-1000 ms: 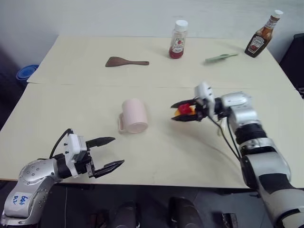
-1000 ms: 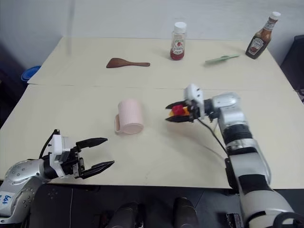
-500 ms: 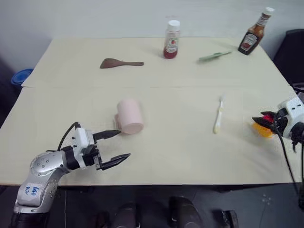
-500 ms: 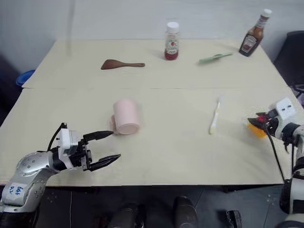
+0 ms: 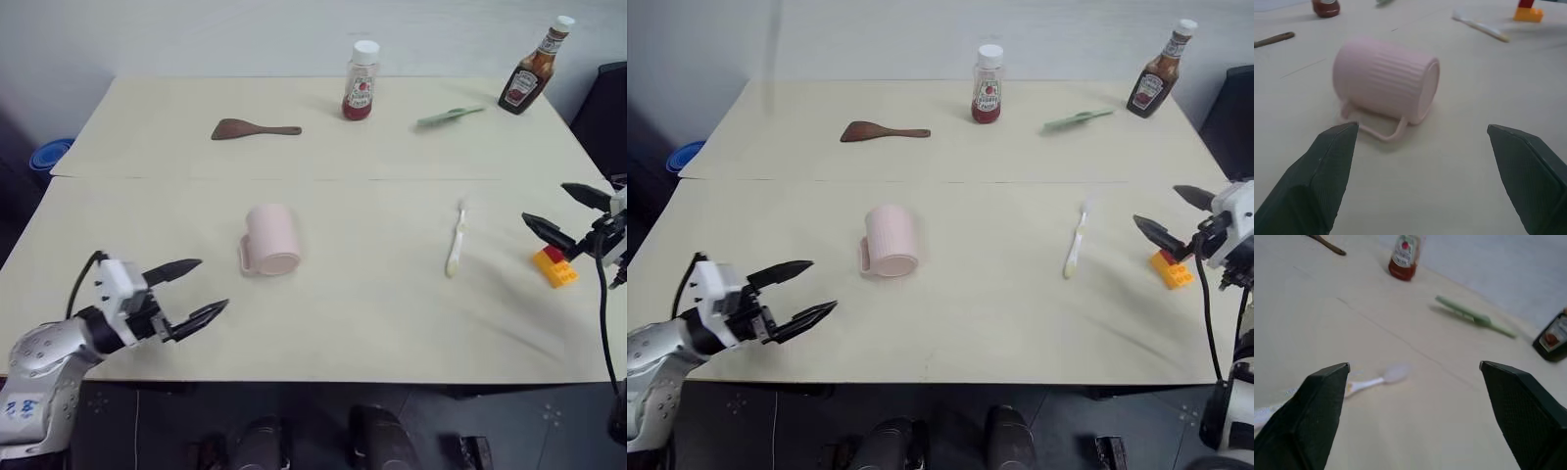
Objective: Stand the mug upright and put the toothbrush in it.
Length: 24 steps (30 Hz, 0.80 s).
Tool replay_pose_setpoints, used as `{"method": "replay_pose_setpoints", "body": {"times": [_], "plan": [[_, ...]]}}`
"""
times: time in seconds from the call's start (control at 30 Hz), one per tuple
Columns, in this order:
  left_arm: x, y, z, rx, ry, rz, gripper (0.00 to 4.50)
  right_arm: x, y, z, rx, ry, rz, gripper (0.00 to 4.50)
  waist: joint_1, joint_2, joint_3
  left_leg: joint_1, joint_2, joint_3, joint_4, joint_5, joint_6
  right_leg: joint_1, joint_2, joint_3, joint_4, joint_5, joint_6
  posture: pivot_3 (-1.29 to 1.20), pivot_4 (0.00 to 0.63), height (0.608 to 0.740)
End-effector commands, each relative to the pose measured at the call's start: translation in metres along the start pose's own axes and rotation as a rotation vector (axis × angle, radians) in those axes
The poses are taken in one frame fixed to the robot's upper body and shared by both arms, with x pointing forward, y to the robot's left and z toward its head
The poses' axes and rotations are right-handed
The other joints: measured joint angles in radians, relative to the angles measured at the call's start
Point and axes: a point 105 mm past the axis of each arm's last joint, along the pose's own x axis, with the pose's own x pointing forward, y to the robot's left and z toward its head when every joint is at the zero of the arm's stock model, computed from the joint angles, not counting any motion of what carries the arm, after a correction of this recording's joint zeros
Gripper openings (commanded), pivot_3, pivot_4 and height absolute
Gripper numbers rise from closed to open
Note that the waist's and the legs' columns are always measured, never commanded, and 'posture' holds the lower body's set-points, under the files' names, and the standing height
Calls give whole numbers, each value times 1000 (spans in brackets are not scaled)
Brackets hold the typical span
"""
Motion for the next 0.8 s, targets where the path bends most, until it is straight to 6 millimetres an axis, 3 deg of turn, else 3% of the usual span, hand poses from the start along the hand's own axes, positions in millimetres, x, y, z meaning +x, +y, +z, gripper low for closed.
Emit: {"method": "replay_pose_setpoints", "body": {"times": [0.03, 0.17, 0.27, 0.33, 0.47, 0.6, 0.7, 0.8], "plan": [[-45, 38, -20, -18, 170, 296, 4500, 13, 63, 17, -59, -101, 309, 4446, 1, -1, -1, 0, 1, -1, 0, 0, 0, 0, 0, 0, 0, 0, 0, 0, 150, 740], [-68, 52, -32, -97, 322, 461, 4500, 11, 137, 10, -22, -147, 565, 4446, 5, -3, -1, 0, 2, -2, -1, -1, -1, 1, 2, 0, -1, 0, 0, 0, 150, 740], [-66, 51, -30, -184, 368, 500, 4500, 9, 164, 10, 1, -199, 652, 4446, 14, -2, 0, 0, -3, -1, 0, -1, 2, 1, -4, 1, 1, 1, 1, 0, 150, 740], [-59, 55, -24, -236, 376, 553, 4500, 12, 172, 14, 16, -242, 633, 4446, 23, -3, -1, 1, -5, -2, 0, -1, 3, 1, -7, 3, 1, 1, 2, 0, 150, 740], [-9, 49, 9, -429, 237, 460, 4500, 15, 167, 16, 43, -253, 550, 4446, 40, -6, -2, 0, -5, -7, 0, -1, 2, 3, -12, 4, 1, 1, 2, 0, 150, 740], [39, 39, 26, -543, 200, 355, 4500, 15, 167, 15, 41, -223, 528, 4446, 48, -8, -3, 0, -7, -7, 1, 0, 2, 3, -8, 3, 2, 1, 2, 0, 150, 740], [67, 42, 26, -583, 234, 357, 4500, 16, 167, 19, 31, -217, 508, 4446, 47, -9, -3, 0, -6, -4, 1, 0, 2, 2, -3, 0, 1, 1, 2, 0, 150, 740], [80, 52, 10, -628, 324, 416, 4500, 16, 167, 24, 26, -222, 485, 4446, 42, -9, -3, 1, -5, -2, 1, 0, 0, 2, 1, 1, 1, 1, 2, 0, 150, 740]]}}
